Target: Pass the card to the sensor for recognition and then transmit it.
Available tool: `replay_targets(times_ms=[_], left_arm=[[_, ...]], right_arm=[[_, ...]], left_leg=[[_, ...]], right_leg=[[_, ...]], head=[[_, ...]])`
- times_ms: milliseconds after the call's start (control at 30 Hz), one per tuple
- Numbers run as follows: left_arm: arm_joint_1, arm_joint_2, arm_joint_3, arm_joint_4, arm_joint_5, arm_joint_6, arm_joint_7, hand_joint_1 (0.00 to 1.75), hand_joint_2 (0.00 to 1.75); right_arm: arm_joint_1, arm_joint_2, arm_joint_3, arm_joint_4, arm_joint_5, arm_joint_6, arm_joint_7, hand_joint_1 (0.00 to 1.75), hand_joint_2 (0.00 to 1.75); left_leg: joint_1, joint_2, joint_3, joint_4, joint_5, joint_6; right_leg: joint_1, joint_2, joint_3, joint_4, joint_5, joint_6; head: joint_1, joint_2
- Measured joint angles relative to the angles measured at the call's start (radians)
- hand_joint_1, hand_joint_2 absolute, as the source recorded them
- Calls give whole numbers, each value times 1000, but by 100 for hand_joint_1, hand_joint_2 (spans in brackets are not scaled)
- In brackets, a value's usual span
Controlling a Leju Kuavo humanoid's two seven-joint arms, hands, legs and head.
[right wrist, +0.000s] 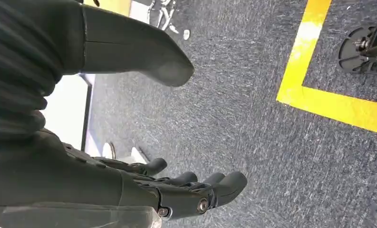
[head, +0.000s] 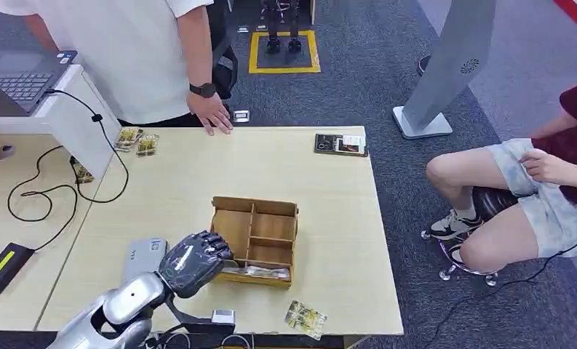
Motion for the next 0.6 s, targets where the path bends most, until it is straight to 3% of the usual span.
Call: replay_targets(times_ms=[600], left_arm=[[5,0,0,0,11,15,-5,175,175]], right_arm=[[0,0,0,0,0,1,-3,0,175]], left_leg=[[0,0,0,0,0,0]], right_leg=[[0,0,0,0,0,0]], head=[[0,0]])
